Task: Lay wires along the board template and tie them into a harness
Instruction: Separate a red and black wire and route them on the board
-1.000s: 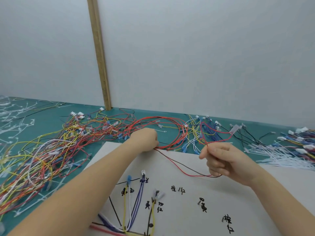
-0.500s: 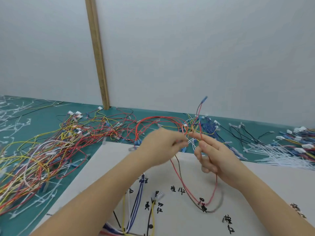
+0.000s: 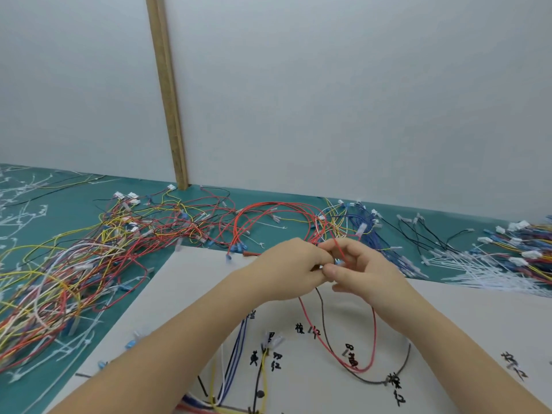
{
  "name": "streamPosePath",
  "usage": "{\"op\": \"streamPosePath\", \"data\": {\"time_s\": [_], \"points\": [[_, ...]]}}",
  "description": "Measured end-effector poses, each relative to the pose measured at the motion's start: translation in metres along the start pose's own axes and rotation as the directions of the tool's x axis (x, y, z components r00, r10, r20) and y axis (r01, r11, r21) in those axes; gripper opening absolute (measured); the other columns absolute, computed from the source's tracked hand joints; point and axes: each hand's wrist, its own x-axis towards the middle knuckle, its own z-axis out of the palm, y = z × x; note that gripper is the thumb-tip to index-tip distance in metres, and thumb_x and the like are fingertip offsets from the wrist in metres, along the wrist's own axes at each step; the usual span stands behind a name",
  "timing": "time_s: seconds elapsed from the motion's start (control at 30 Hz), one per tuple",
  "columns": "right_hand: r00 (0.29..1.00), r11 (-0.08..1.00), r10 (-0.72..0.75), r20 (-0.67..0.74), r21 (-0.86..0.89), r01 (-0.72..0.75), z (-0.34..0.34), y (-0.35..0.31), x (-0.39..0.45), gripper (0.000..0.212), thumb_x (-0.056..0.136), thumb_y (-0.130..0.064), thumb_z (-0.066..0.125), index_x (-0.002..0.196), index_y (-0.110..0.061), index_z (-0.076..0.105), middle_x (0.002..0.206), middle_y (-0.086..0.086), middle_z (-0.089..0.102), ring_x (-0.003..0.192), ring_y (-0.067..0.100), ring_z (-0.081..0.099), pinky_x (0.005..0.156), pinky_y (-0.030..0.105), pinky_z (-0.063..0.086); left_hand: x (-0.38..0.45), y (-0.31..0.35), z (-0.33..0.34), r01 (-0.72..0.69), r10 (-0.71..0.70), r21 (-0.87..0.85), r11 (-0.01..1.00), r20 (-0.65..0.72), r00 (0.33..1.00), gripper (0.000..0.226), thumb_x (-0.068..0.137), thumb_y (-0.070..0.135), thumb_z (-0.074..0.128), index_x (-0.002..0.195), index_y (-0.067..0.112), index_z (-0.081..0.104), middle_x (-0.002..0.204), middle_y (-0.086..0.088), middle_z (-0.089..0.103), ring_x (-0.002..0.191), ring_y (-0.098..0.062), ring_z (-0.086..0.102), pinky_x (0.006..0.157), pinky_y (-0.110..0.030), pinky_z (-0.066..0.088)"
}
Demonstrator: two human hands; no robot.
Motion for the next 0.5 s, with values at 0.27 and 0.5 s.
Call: {"op": "streamPosePath", "data": {"time_s": [0.27,0.5], "points": [[0.971,0.945,-0.121,-0.208,0.277,0.177,-0.014,-0.012,0.002,0.03,0.079,-0.002,0.055,0.066,-0.024,0.068,0.081,-0.005,0.072,0.06,0.006,0.063,0.059,0.02,0.054,0.006,-0.015,-0.033,0.133,-0.404,-0.754,0.643,-0.187,0.895,0.013,0.094,0.016,0.047,0.099,0.014,0.059,0.082,-0.002,0.061,0.073,-0.013,0.057,0.073,-0.03,0.044],[0.981,0.986,-0.164,-0.1,-0.044,0.16,-0.016,-0.01,0.0,0.042,0.083,0.008,0.055,0.067,-0.028,0.07,0.079,0.013,0.068,0.055,0.005,0.058,0.057,0.016,0.048,0.004,-0.029,-0.04,0.065,-0.332,-0.94,0.334,-0.053,0.942,0.035,0.093,-0.001,0.04,0.115,0.024,0.052,0.101,-0.001,0.061,0.081,-0.014,0.067,0.072,-0.023,0.052]]}}
